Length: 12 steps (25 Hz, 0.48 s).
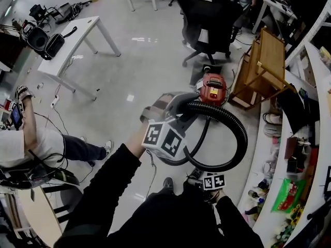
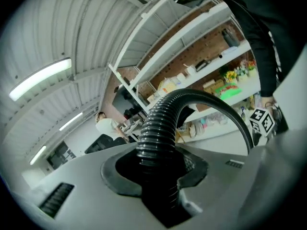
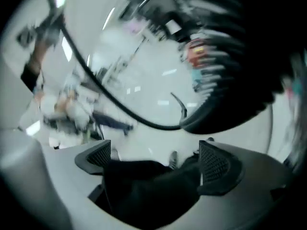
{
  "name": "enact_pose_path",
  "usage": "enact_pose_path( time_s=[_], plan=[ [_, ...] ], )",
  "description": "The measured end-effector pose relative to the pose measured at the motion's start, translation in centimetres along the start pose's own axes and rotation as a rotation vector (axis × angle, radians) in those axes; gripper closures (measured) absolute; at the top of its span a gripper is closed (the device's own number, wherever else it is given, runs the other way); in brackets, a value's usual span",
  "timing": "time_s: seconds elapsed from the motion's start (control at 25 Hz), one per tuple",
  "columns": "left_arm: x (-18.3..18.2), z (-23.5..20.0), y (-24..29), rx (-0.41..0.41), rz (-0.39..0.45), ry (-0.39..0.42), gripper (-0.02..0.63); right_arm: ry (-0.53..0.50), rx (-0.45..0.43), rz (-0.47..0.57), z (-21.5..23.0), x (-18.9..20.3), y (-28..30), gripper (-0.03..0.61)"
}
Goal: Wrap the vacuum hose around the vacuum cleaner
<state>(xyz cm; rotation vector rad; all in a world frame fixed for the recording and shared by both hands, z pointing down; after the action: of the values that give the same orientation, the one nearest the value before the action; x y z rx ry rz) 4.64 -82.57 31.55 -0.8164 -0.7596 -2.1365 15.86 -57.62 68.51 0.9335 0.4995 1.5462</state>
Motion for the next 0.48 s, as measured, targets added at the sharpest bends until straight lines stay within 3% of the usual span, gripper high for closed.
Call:
enact_pose_path(
  time_s=[0.08,0.12,0.16,0.24,0.32,0.4,0.48],
  plan=[
    [0.6,0.2,1.7,0.046,-0.075,0.135,0.462,-0.352,0.018,-0.312,0.7,2.2,0.5,0.035],
    [1.0,0.4,2.4,0.072,-0.111,0.200,0.462,-0.436,0.007,-0.383,0.9,2.8,0.2,0.037],
    [1.5,0.8,3.1,0.097,-0.143,0.257,0.462,-0.456,-0.021,-0.393,1.0,2.7,-0.5,0.037],
    [2.4,1.6,4.4,0.145,-0.198,0.355,0.462,-0.420,-0.074,-0.276,1.0,0.1,-3.1,0.038],
    [3.3,2.7,5.7,0.194,-0.242,0.427,0.462,-0.440,-0.053,-0.048,1.3,-5.5,-7.3,0.040],
    [4.1,3.8,6.9,0.250,-0.270,0.481,0.462,-0.577,0.038,0.230,0.6,-13.4,-13.3,0.041],
    [4.4,4.8,8.2,0.302,-0.278,0.527,0.462,-0.807,0.139,0.465,-1.6,-21.4,-19.2,0.041]
  ],
)
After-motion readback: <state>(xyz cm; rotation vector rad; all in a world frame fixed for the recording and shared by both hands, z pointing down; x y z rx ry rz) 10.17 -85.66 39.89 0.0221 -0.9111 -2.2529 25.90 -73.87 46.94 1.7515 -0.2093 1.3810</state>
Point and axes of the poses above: the fingertips, and each gripper's own axes: y forward along the fingers, z to its right, x out of its underside, the point moved 5 cm from there along -y, backward along the fingers, and after that the axes turned 7 degrees about z, right-handed, at the moved point
